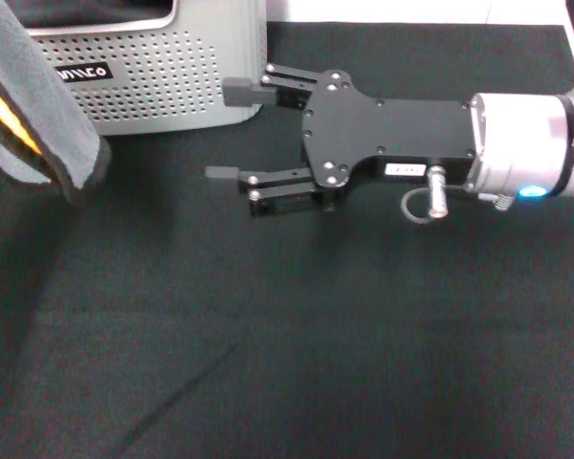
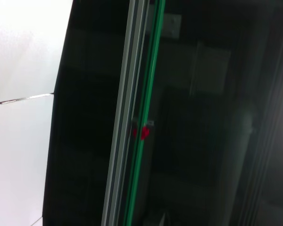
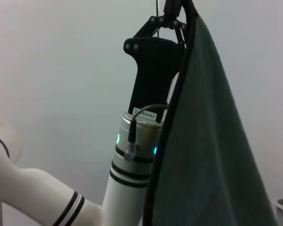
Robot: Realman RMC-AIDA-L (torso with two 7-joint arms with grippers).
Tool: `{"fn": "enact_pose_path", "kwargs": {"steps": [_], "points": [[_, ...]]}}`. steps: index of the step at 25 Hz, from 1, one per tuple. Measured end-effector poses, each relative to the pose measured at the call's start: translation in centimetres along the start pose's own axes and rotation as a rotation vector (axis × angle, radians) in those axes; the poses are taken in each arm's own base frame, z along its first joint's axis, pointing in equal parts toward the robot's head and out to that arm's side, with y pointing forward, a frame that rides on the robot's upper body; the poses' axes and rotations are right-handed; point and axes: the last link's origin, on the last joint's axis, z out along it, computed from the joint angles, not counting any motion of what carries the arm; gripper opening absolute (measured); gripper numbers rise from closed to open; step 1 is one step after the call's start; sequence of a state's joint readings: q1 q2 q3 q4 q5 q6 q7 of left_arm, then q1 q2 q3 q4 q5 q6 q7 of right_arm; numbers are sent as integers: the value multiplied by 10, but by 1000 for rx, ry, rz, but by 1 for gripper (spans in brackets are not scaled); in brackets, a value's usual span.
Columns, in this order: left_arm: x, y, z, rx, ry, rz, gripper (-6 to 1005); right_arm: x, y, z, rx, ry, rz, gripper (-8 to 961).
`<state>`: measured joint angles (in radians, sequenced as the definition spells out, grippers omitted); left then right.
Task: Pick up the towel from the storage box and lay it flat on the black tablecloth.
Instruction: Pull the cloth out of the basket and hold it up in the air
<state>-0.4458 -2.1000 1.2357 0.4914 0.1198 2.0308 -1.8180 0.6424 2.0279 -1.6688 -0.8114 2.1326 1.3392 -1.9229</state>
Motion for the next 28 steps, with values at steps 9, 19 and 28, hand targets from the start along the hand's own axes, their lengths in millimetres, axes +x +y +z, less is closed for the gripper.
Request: {"fn": "enact_pose_path", "kwargs": {"steps": [9, 19, 28], "points": [[-3, -3, 0, 9, 0, 3, 11, -3, 5, 22, -54, 6, -20, 870], [-13, -14, 0, 36, 0, -30, 11, 0, 10, 50, -67, 40, -52, 869], [-15, -14, 0, 38, -3, -36, 11, -1, 3, 50, -10, 35, -42, 869]]}}
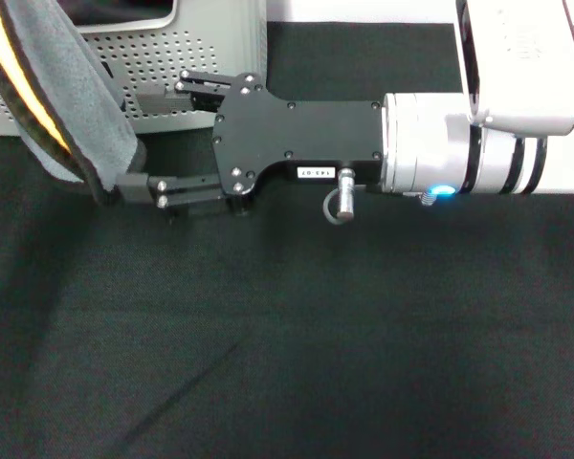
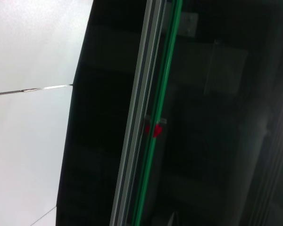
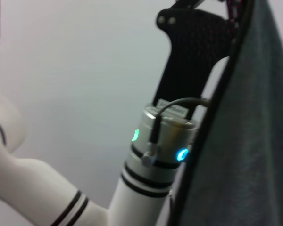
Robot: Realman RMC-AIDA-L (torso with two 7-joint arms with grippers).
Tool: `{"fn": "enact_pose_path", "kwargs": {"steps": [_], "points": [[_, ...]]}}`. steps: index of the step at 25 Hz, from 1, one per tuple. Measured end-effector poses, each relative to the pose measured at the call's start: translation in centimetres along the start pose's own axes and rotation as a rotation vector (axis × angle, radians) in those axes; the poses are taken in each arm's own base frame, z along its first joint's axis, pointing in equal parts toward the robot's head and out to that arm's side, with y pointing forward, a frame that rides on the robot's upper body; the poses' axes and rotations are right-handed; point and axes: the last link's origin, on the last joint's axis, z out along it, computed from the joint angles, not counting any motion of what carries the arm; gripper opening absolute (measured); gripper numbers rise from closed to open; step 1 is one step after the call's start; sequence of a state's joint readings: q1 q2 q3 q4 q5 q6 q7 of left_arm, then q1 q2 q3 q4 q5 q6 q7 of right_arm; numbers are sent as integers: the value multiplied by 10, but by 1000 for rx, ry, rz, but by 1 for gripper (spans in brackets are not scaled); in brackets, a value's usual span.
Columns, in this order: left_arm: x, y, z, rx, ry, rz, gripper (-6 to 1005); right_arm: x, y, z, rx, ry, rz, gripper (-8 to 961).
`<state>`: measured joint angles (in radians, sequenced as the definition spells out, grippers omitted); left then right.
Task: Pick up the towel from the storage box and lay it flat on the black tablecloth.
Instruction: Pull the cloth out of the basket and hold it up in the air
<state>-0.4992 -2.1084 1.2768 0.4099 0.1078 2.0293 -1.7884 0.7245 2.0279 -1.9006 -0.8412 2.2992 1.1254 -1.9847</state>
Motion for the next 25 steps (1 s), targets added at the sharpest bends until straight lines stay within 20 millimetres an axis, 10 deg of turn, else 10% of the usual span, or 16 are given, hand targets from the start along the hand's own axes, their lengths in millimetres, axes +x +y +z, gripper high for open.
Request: {"fn": "enact_pose_path", "kwargs": {"steps": [25], "points": [[-2, -8, 3, 11, 16, 19, 11, 2, -2, 21, 49, 54, -23, 696]]}}
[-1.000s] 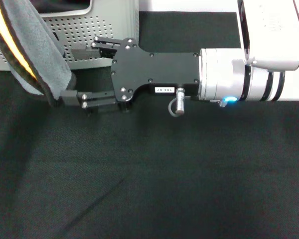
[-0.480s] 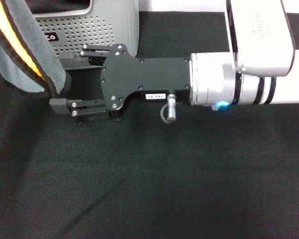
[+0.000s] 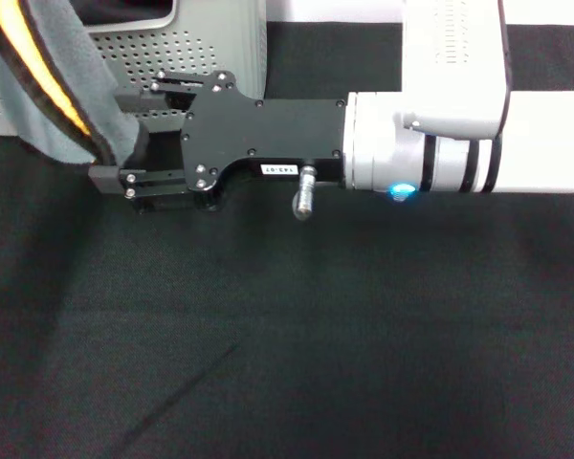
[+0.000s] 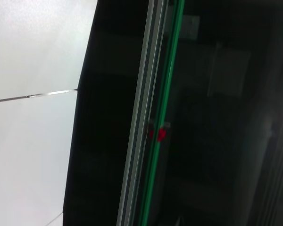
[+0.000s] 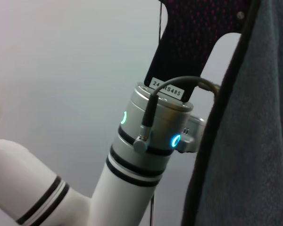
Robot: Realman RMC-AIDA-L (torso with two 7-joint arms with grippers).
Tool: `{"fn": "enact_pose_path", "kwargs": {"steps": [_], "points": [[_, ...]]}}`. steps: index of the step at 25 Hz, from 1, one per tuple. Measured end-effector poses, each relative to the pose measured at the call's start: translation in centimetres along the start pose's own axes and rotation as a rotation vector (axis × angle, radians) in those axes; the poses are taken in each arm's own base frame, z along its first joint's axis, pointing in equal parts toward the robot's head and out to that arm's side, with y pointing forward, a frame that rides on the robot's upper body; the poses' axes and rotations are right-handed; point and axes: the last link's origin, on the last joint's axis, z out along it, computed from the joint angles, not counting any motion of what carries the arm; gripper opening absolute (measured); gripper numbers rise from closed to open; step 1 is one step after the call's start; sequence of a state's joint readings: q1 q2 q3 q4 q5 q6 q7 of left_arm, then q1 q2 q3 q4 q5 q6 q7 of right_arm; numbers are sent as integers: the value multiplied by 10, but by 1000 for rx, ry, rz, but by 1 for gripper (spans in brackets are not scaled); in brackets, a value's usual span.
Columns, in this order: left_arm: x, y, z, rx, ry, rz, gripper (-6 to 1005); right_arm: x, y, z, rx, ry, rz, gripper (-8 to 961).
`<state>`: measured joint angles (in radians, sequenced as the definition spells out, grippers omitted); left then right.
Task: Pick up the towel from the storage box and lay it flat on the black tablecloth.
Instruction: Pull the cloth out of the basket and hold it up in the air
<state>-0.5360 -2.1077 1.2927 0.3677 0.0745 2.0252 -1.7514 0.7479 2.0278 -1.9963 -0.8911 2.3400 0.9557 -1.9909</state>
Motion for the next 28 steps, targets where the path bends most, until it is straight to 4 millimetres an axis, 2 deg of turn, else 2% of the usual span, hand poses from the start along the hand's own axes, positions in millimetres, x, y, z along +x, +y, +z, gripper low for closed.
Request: {"fn": "enact_pose_path", "kwargs": {"steps": [9, 17, 28], "points": [[1, -1, -2, 9, 18, 5, 11, -1, -2, 3, 31, -1, 12, 669], [5, 1, -8, 29, 32, 17, 12, 3, 1, -6, 54, -15, 28, 646], [5, 2, -8, 27, 35, 12, 12, 6, -5, -17, 102, -26, 45, 614]]}}
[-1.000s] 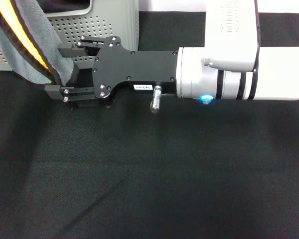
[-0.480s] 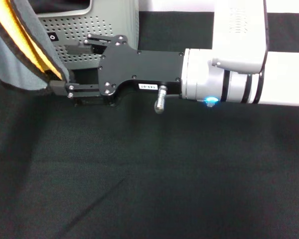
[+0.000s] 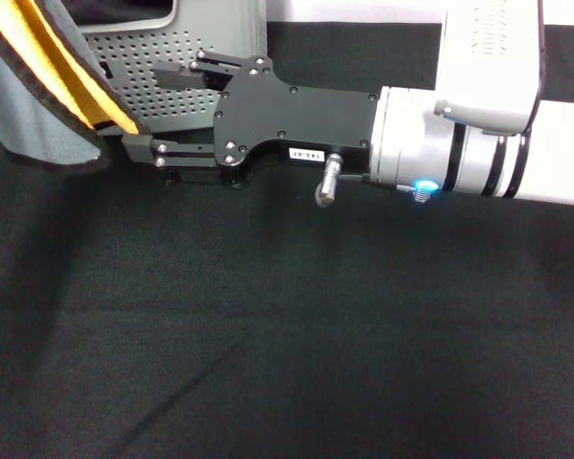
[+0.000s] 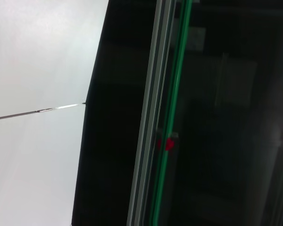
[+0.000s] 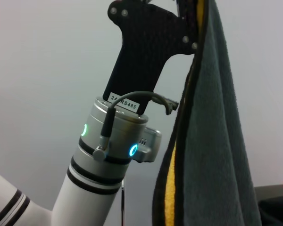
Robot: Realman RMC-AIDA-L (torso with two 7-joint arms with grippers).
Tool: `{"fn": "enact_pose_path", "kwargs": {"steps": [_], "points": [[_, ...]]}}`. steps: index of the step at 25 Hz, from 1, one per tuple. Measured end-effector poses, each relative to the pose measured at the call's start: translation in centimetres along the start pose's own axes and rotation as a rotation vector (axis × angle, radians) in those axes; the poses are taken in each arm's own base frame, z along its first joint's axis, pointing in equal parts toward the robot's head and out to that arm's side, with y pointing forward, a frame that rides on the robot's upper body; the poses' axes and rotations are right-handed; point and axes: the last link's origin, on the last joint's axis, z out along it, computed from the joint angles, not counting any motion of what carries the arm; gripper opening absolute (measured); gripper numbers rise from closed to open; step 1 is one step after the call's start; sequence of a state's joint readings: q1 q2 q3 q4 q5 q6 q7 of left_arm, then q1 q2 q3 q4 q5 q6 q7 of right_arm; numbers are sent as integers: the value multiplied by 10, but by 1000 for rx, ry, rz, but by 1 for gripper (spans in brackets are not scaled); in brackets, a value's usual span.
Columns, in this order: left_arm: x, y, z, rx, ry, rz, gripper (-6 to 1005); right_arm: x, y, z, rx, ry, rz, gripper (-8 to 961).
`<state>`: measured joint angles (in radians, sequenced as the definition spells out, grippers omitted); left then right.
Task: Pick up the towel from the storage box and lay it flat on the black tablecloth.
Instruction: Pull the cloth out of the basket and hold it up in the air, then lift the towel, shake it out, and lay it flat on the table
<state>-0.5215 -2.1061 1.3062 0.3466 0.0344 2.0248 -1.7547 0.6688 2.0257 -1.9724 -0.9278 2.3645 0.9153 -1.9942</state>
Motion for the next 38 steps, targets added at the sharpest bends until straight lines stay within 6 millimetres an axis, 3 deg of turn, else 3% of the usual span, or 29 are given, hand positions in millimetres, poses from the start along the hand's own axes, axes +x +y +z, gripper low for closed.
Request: {"fn": "enact_pose_path", "kwargs": {"steps": [13, 19, 29, 32, 38], "points": [[-4, 0, 0, -2, -11, -17, 11, 2, -4, 1, 22, 12, -1, 576], [-4, 0, 0, -4, -13, -18, 10, 2, -10, -4, 52, 6, 9, 362], [-9, -1, 2, -8, -32, -39, 11, 2, -19, -6, 65, 12, 55, 134], [-9, 0, 1, -6, -33, -39, 12, 1, -19, -7, 66, 10, 63, 7], [-8, 1, -3, 10, -41, -40, 11, 1, -25, -12, 77, 18, 84, 10]]}}
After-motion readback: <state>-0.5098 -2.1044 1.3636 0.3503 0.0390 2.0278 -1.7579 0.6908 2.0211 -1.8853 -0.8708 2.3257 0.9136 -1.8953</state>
